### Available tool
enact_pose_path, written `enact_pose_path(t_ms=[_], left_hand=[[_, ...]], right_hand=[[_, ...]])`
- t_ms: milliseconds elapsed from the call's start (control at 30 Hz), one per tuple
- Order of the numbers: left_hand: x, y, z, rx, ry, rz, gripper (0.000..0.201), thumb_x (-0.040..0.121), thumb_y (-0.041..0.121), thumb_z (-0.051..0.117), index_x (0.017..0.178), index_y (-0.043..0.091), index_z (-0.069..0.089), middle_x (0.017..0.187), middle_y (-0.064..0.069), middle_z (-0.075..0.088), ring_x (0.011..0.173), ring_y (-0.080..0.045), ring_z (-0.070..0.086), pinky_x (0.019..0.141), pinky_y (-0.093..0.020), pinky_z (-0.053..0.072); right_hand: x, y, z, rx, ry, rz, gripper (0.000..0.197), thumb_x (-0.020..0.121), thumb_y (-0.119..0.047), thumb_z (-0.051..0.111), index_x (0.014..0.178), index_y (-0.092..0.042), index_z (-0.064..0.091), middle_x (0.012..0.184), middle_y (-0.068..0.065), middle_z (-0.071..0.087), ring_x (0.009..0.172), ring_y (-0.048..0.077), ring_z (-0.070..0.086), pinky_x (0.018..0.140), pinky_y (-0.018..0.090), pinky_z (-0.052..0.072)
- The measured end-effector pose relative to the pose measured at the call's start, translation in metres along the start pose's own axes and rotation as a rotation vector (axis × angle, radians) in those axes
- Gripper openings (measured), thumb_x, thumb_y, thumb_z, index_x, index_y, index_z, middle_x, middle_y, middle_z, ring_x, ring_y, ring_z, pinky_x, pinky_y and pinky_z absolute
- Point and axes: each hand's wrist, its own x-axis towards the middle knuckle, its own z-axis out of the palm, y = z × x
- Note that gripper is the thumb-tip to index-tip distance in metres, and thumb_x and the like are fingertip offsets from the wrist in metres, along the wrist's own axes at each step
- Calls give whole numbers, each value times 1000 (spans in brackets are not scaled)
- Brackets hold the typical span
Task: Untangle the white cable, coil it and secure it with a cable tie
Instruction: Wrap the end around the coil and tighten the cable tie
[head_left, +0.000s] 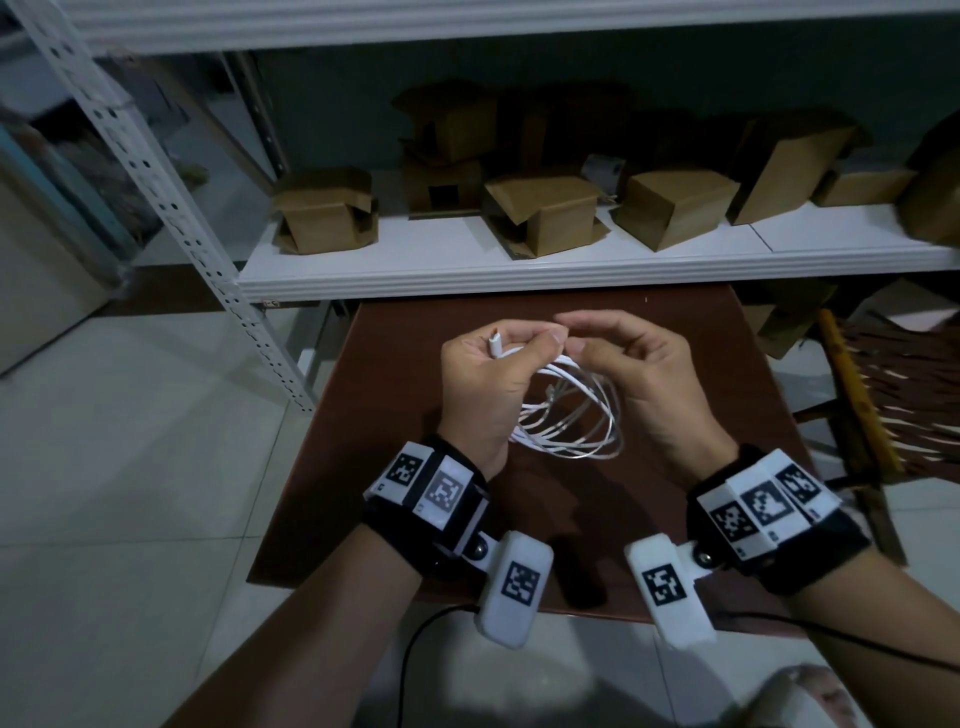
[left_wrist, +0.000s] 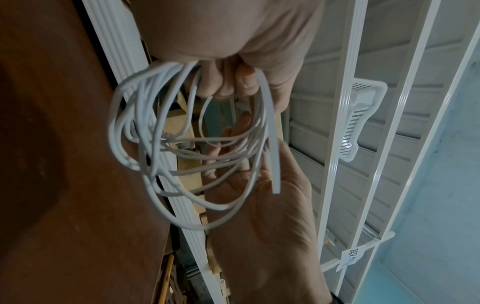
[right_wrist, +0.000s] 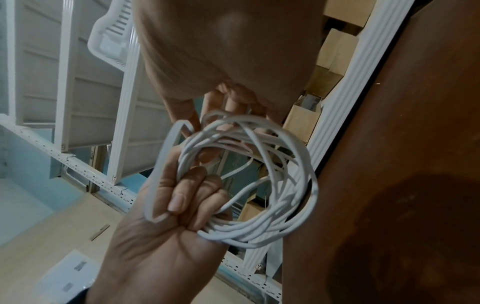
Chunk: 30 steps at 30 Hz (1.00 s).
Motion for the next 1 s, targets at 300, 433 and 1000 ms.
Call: enact_pose_path(t_ms=[300, 433, 1000], left_hand=[[2, -3, 4, 49, -18, -17, 35, 106, 31, 61, 91, 0, 64, 45, 8, 43, 36, -3, 36, 40, -15, 31], [2, -3, 2, 113, -65, 15, 43, 93, 51, 60, 88, 8, 64, 47, 11, 43, 39, -1, 36, 42, -14, 31], [6, -8, -1, 245, -81, 159, 26, 84, 13, 88, 105, 2, 79, 97, -11, 81, 93, -17, 76, 87, -29, 59]], right_hand=[[4, -1, -6, -145, -35, -99, 19, 95, 3, 67, 111, 0, 77, 106, 9, 81, 103, 21, 77, 94, 31, 59], [6, 0, -9, -220, 1, -142, 11, 93, 3, 70, 99, -1, 78, 96, 5, 82, 90, 14, 76, 85, 28, 59], [5, 3, -11, -303, 172, -299, 17, 83, -1, 81, 100, 2, 79, 100, 19, 74, 88, 6, 72, 79, 17, 54]])
